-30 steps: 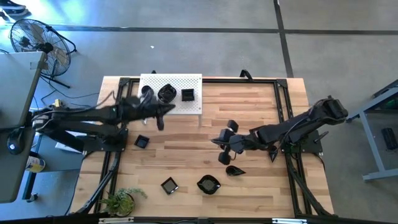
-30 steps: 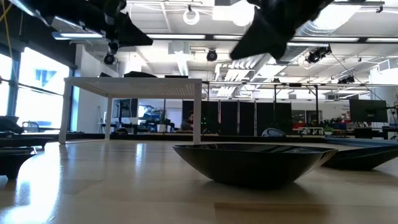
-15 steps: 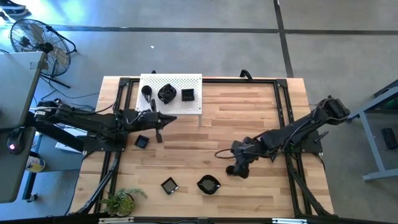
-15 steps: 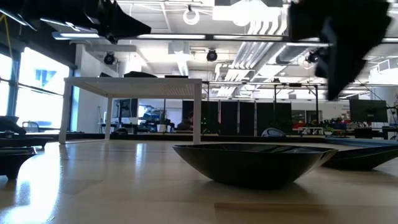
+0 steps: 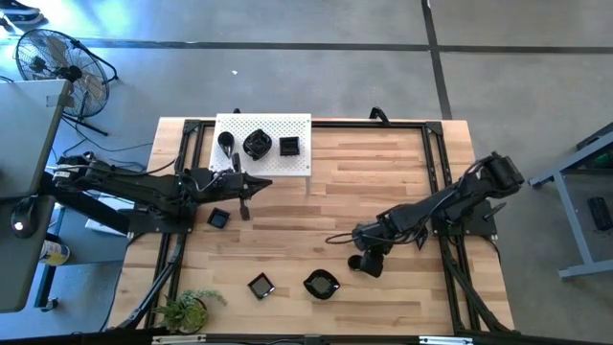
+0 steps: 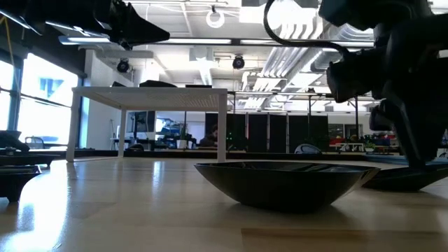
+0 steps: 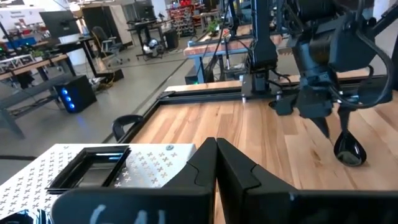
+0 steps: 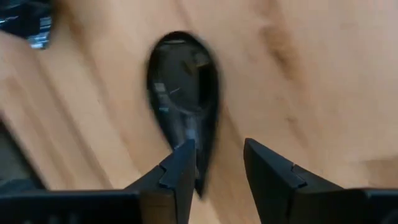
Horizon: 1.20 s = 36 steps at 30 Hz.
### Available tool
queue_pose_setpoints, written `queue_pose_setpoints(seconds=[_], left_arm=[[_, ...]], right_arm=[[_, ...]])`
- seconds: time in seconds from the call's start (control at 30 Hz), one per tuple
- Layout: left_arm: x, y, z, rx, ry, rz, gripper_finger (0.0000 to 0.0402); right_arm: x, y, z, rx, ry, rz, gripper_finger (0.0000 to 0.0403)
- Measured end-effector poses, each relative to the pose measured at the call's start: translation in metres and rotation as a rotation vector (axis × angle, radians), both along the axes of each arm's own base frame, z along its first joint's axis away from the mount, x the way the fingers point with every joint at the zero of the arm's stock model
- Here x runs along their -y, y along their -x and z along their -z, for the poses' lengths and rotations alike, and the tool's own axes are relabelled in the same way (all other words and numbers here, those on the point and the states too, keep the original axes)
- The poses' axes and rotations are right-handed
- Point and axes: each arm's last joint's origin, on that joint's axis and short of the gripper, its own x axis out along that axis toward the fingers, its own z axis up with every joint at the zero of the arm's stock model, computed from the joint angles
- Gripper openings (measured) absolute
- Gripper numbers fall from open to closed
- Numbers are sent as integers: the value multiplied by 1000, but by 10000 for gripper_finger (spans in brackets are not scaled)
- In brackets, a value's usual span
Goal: Pick & Place Mini shaped plates
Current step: Stack the drop-shaped plate on top of the drop-shaped plate on the shelf
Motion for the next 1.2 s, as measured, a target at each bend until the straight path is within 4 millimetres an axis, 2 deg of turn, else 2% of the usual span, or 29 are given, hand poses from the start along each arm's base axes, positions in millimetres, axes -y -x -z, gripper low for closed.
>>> queue_pose_setpoints(seconds=[0.37, 0.67, 0.97, 1.1, 1.2], left_arm=[[0, 0, 2, -16, 2, 0, 0], [0, 0, 5, -47, 29, -2, 1], [1, -1, -8, 14, 101, 14, 1], [1, -2, -14, 28, 103, 14, 1], [0, -2, -16, 42, 107, 4, 2]], right_arm=[[3, 11, 24, 12, -84, 39, 67], [1, 9, 24, 61, -113, 32, 4], [5, 4, -5, 279, -119, 24, 3], [11, -2, -25, 474, -31, 53, 2], [15, -9, -36, 645, 107, 107, 2]])
